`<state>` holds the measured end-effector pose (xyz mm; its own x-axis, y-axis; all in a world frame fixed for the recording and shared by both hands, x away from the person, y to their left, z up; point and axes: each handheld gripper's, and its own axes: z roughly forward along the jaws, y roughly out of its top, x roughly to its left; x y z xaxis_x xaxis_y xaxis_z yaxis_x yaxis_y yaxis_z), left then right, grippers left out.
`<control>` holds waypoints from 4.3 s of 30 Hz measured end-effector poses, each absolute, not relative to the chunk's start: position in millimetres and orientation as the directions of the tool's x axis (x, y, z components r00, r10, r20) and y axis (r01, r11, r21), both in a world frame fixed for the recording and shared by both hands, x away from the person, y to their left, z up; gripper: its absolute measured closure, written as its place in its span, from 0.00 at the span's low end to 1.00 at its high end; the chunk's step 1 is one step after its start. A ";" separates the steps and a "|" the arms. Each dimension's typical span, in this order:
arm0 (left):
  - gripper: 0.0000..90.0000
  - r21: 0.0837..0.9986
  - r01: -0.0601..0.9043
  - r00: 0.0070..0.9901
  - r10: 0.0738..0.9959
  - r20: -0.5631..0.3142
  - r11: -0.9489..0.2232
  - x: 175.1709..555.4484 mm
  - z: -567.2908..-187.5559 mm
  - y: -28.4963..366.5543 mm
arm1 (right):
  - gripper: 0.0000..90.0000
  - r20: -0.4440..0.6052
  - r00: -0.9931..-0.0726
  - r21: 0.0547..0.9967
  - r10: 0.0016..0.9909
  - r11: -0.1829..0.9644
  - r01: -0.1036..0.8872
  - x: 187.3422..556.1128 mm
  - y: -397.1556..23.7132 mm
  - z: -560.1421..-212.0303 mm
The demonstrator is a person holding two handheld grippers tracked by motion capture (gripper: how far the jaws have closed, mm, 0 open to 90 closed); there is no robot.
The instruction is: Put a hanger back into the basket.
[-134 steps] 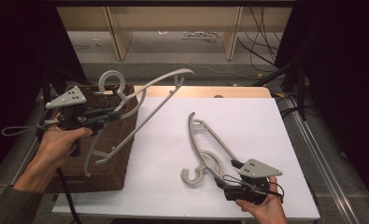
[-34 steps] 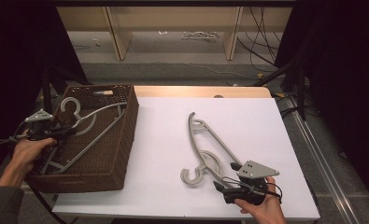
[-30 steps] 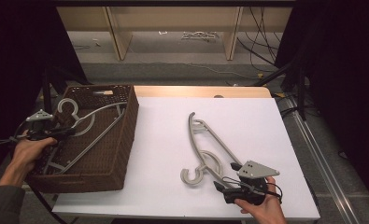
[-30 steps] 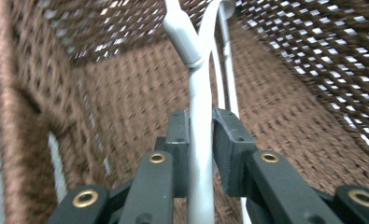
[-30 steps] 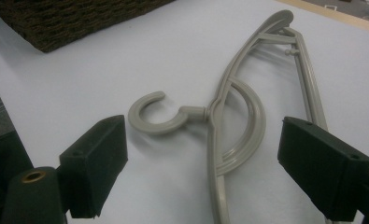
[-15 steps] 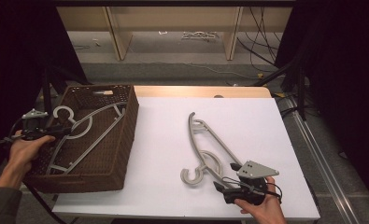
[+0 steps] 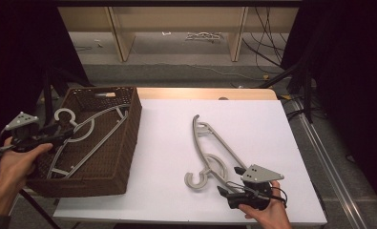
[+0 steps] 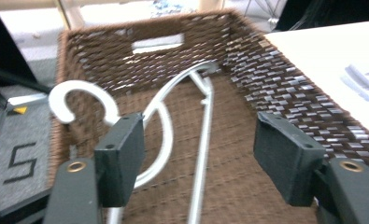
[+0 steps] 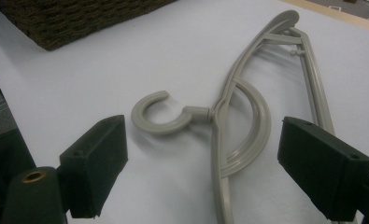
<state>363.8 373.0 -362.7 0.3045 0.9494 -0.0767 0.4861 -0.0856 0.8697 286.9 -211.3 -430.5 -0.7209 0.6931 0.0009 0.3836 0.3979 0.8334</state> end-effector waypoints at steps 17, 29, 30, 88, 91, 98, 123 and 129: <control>0.22 0.957 0.288 0.550 0.824 -0.140 -0.030 310.8 -360.1 250.8 | 0.19 0.015 -0.725 0.838 0.689 0.387 0.386 289.5 -211.1 -434.3; 0.18 0.972 0.233 0.660 0.740 -0.130 -0.037 296.7 -391.1 205.1 | 0.19 0.024 -0.720 0.843 0.693 0.373 0.387 287.6 -212.5 -435.1; 0.18 0.974 0.224 0.670 0.733 -0.122 -0.042 294.9 -394.4 201.3 | 0.19 0.030 -0.720 0.844 0.693 0.368 0.389 287.9 -212.3 -435.9; 0.19 0.975 0.163 0.736 0.677 -0.019 -0.149 278.3 -434.2 168.2 | 0.74 -0.001 -0.710 0.506 0.704 0.613 0.607 331.7 -191.8 -464.0; 0.19 0.973 0.167 0.733 0.680 -0.016 -0.157 277.6 -433.7 168.2 | 0.79 -0.001 -0.710 0.500 0.704 0.615 0.610 333.0 -192.3 -463.1; 0.20 0.972 0.164 0.736 0.677 -0.007 -0.168 278.0 -434.1 167.8 | 0.86 0.001 -0.722 0.504 0.692 0.623 0.598 333.6 -194.6 -461.7; 0.21 0.972 0.161 0.735 0.678 -0.001 -0.174 278.4 -434.2 168.5 | 0.91 -0.081 -0.742 0.578 0.666 0.638 0.509 326.0 -204.8 -437.5; 0.21 0.972 0.163 0.732 0.682 -0.005 -0.168 278.4 -434.1 169.1 | 0.91 -0.103 -0.746 0.590 0.658 0.644 0.487 322.7 -208.6 -427.6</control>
